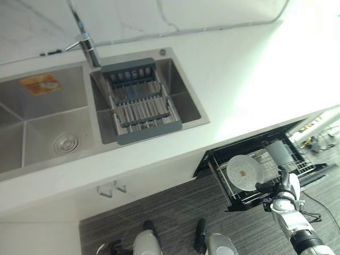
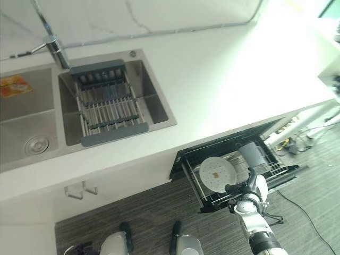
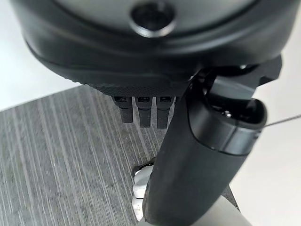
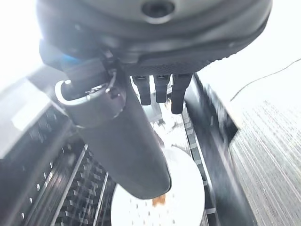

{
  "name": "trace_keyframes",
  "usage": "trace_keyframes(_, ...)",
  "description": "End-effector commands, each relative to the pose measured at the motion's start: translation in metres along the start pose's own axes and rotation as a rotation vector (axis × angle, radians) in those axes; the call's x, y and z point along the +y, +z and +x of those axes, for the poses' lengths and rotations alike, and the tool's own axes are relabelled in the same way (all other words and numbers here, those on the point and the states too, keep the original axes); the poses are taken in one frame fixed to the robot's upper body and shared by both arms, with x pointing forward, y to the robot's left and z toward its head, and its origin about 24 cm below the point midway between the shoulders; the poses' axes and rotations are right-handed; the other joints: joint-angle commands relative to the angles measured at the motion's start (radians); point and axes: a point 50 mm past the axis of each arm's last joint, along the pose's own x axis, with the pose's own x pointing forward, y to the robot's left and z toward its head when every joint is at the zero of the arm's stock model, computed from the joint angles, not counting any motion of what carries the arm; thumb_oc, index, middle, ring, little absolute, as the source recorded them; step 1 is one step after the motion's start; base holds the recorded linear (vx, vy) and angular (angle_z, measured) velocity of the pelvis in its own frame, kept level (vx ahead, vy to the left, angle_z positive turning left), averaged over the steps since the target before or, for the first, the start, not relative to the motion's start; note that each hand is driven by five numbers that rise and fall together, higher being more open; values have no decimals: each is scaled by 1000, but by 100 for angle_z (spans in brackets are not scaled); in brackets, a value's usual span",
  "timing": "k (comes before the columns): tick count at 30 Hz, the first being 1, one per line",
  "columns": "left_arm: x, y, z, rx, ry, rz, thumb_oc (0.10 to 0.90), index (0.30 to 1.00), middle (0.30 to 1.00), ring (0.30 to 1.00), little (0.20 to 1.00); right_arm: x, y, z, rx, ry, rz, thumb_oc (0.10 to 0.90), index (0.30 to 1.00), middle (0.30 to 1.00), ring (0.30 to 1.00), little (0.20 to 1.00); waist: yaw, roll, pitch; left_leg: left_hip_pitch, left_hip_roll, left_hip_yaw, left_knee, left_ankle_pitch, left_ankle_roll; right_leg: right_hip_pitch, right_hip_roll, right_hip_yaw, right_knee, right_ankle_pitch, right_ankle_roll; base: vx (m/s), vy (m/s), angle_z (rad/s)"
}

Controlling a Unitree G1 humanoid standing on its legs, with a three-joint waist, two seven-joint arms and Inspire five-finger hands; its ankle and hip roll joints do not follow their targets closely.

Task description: Place the dishes in the dishwasher.

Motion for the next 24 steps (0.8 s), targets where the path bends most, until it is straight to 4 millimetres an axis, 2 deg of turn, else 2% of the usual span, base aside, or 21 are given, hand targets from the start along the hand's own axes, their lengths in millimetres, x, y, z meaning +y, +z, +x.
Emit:
trace_keyframes(1,-3,-12,-1,37,-11,51,800,900,900,900,900,-52,31,16,-125,-239,-72,800,900,900,900,900,-6,32,-9,-15,-20,22,-15,-72,8,53,25,52,105,-201,11,62,35,-26)
trace_keyframes(3,-5,-16,-2,49,-18,46,800,900,900,900,900,-60,38,10,-179,-249,-29,800,900,900,900,900,-24,27,-24,-2,-18,28,-15,-78,9,55,27,65,105,-202,13,35,45,-25)
trace_keyframes(6,-10,-22,-3,65,-35,41,800,900,900,900,900,-74,63,-3,-326,-174,121,800,900,900,900,900,-55,20,-45,18,-14,46,-15,-89,11,54,31,92,105,-203,15,-33,51,-29)
trace_keyframes(7,-13,-24,-3,67,-40,44,800,900,900,900,900,-83,73,-11,-419,-170,156,800,900,900,900,900,-73,20,-51,16,-3,67,-15,-73,21,39,38,95,105,-182,10,-96,32,-35)
trace_keyframes(8,-13,-25,-3,69,-43,45,800,900,900,900,900,-85,75,-13,-441,-158,168,800,900,900,900,900,-78,19,-54,17,-2,70,-15,-74,21,38,39,98,105,-182,11,-107,50,-55)
trace_keyframes(10,-15,-26,-4,67,-49,50,800,900,900,900,900,-104,79,-24,-520,-195,266,800,900,900,900,900,-108,13,-66,30,0,88,-15,-82,23,33,40,118,105,-180,15,-31,49,-49)
trace_keyframes(13,-18,-28,-4,64,-59,55,800,900,900,900,900,-120,62,-26,-499,-298,373,800,900,900,900,900,-136,11,-79,39,1,108,-15,-88,26,25,36,134,105,-178,21,-5,33,-23)
trace_keyframes(14,-20,-28,-4,63,-62,57,800,900,900,900,900,-124,56,-26,-484,-342,397,800,900,900,900,900,-143,9,-86,52,-9,100,-15,-114,20,33,31,151,105,-198,30,54,39,-27)
trace_keyframes(16,-21,-28,-4,61,-67,53,800,900,900,900,900,-132,38,-27,-439,-439,433,800,900,900,900,900,-156,11,-93,56,-9,111,-15,-119,21,27,28,159,105,-196,34,17,21,-28)
trace_keyframes(19,-21,-28,-4,71,-71,42,800,900,900,900,900,-136,0,-25,-309,-510,554,800,900,900,900,900,-171,16,-98,57,-9,121,-15,-119,19,20,22,163,105,-192,39,-28,1,-19)
trace_keyframes(20,-21,-28,-4,71,-70,43,800,900,900,900,900,-136,-1,-25,-310,-510,556,800,900,900,900,900,-170,16,-99,57,-9,121,-15,-119,19,19,22,163,105,-192,39,-14,-8,-7)
trace_keyframes(23,-16,-26,-3,70,-65,49,800,900,900,900,900,-131,-49,-20,-146,-540,676,800,900,900,900,900,-168,25,-104,55,-9,120,-15,-116,14,20,13,155,105,-192,39,2,-41,-12)
trace_keyframes(24,-15,-25,-3,69,-65,56,800,900,900,900,900,-130,-57,-19,-124,-543,687,800,900,900,900,900,-164,27,-105,54,-9,118,-15,-115,13,21,11,151,105,-192,38,17,-64,0)
